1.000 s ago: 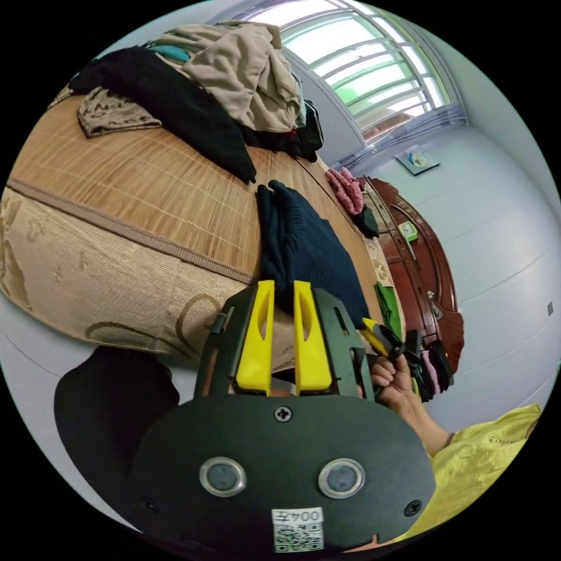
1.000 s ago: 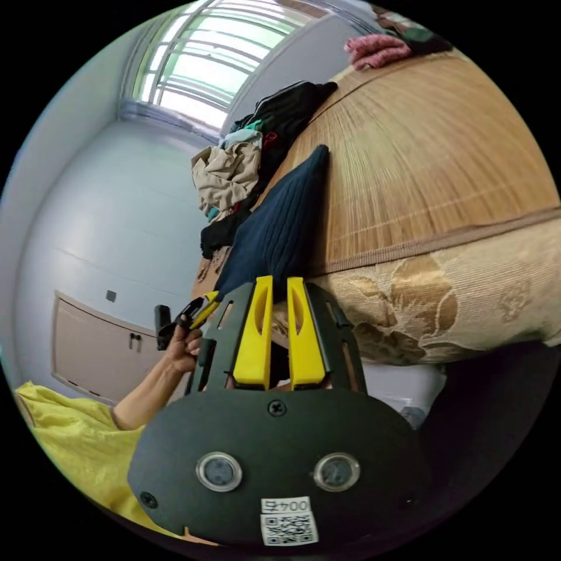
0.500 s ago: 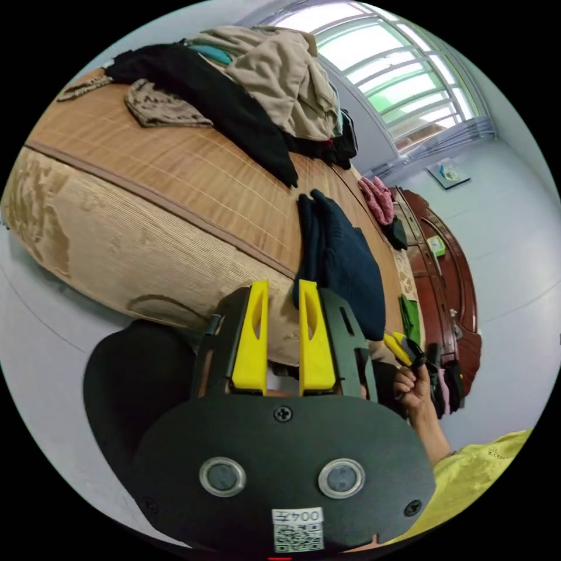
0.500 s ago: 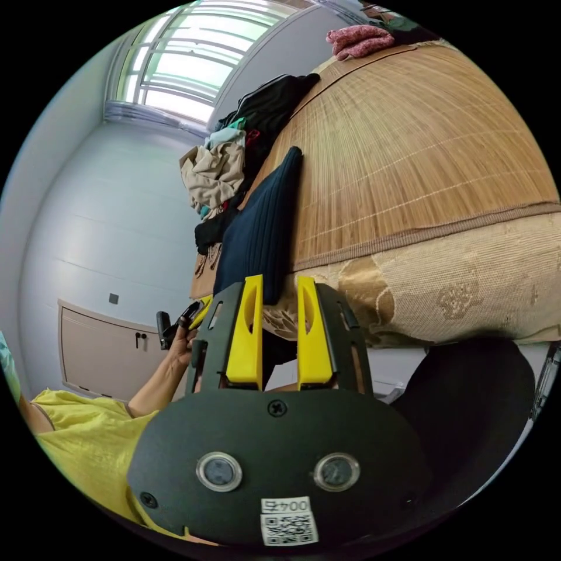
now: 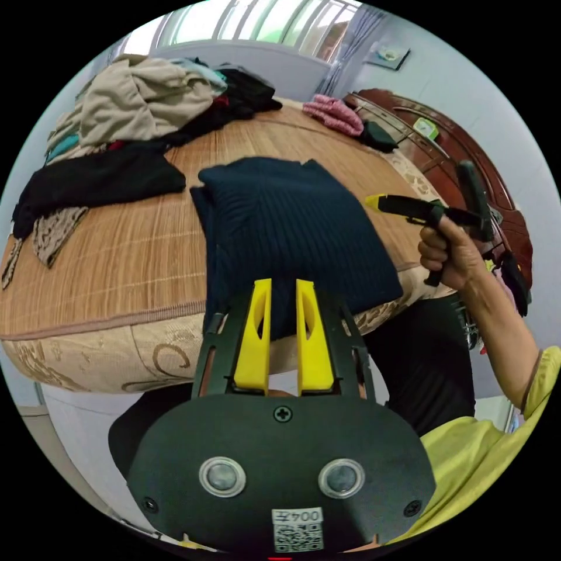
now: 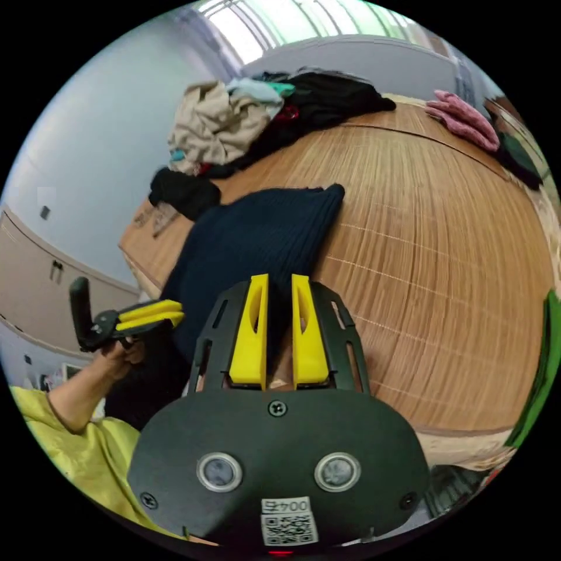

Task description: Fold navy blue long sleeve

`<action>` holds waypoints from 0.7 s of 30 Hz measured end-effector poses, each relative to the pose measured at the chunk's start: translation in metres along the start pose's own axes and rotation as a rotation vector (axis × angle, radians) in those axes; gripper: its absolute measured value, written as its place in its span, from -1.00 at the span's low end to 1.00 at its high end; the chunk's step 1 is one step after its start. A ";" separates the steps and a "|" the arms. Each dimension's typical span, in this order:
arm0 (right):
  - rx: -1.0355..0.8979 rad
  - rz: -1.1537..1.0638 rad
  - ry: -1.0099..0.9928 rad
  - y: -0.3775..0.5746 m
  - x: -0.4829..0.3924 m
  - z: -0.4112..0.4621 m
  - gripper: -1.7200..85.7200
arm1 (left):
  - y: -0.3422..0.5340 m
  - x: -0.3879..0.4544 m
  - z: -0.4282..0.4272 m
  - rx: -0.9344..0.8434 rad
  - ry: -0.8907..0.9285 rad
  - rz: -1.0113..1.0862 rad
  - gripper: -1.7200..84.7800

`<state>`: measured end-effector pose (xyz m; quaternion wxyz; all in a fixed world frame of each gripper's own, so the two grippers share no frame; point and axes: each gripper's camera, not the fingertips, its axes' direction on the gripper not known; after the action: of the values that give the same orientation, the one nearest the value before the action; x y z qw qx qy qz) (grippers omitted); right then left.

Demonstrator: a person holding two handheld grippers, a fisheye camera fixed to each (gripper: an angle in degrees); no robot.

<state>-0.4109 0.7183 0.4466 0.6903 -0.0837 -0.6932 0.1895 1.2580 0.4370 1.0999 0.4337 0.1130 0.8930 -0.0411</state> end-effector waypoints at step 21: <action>-0.194 0.292 -0.358 -0.066 0.071 0.061 -0.70 | 0.000 0.057 -0.006 0.030 0.093 -0.039 -0.89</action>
<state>-0.4642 0.6759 0.5393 0.5107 -0.2137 -0.7999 0.2315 1.2191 0.4471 1.0589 0.3891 0.1039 0.9135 -0.0574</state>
